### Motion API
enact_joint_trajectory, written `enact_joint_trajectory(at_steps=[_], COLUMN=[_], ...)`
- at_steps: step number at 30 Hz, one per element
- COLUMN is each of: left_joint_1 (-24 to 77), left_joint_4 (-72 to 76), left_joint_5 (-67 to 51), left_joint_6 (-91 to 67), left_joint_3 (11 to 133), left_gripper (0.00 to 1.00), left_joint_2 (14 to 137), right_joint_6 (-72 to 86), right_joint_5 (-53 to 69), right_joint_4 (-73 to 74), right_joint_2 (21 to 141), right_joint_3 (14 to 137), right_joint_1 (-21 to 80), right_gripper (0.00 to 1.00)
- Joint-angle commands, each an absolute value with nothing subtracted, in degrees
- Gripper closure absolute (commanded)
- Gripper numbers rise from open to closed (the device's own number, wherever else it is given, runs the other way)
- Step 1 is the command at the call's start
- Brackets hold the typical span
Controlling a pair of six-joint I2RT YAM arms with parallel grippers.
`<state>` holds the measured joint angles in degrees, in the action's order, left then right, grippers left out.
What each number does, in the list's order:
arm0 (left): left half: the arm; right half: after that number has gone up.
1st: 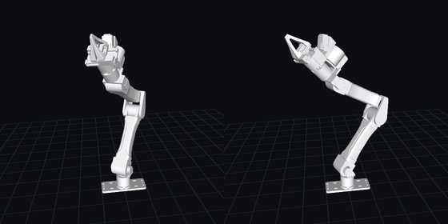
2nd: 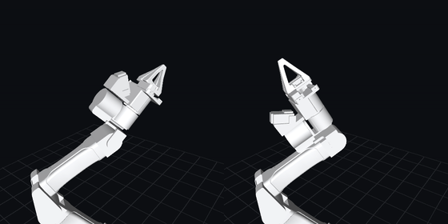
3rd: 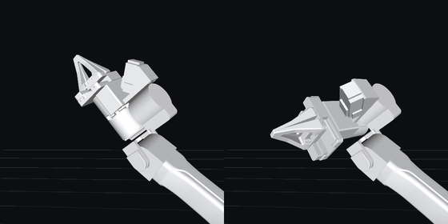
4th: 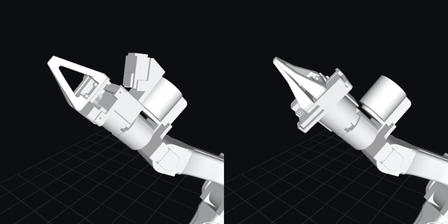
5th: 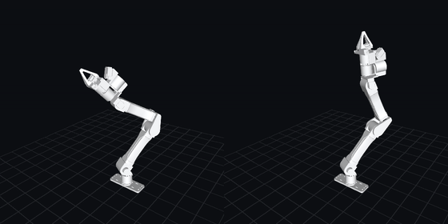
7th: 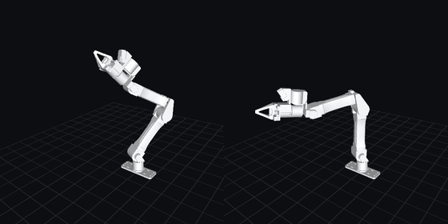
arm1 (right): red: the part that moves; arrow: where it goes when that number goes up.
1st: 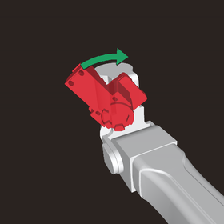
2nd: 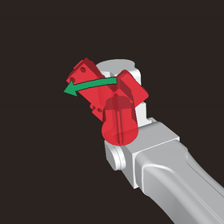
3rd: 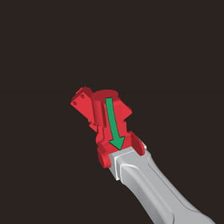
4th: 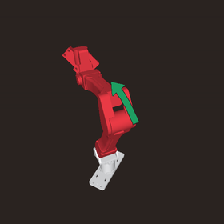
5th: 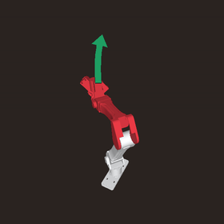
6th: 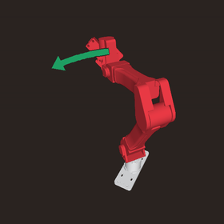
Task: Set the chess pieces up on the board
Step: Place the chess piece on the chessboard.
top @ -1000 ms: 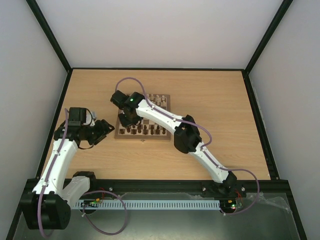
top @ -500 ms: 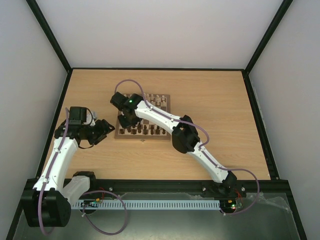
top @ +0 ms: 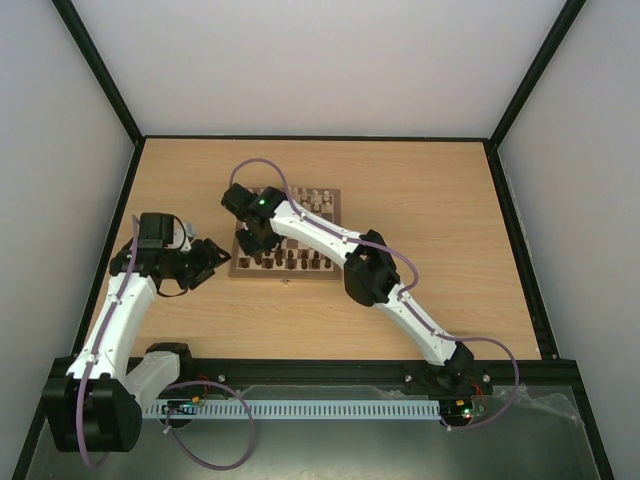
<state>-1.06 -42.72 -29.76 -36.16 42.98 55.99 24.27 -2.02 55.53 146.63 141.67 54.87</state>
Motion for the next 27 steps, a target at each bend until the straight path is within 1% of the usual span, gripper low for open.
enact_joint_trajectory(at_steps=[1, 14, 20, 27], left_joint_1=[-1.6, -1.6, -1.6, -1.6], left_joint_4=[-42.0, -41.9, -41.9, -41.8], left_joint_5=[-30.8, -31.2, -31.3, -31.3], left_joint_6=[-35.8, -36.0, -36.1, -35.9], left_joint_3=[42.7, 42.8, 42.8, 43.3], left_gripper=[0.36, 0.37, 0.37, 0.38], left_joint_2=[56.5, 56.6, 56.5, 56.6], right_joint_6=[23.2, 22.5, 22.2, 21.9], right_joint_5=[-3.1, -2.9, -2.5, -3.8], right_joint_4=[58.0, 57.3, 56.0, 55.1], right_joint_2=[147.1, 146.1, 144.9, 143.2], right_joint_3=[142.9, 143.0, 142.9, 143.0], right_joint_1=[54.6, 54.4, 54.5, 54.5], right_gripper=[0.83, 0.8, 0.75, 0.74])
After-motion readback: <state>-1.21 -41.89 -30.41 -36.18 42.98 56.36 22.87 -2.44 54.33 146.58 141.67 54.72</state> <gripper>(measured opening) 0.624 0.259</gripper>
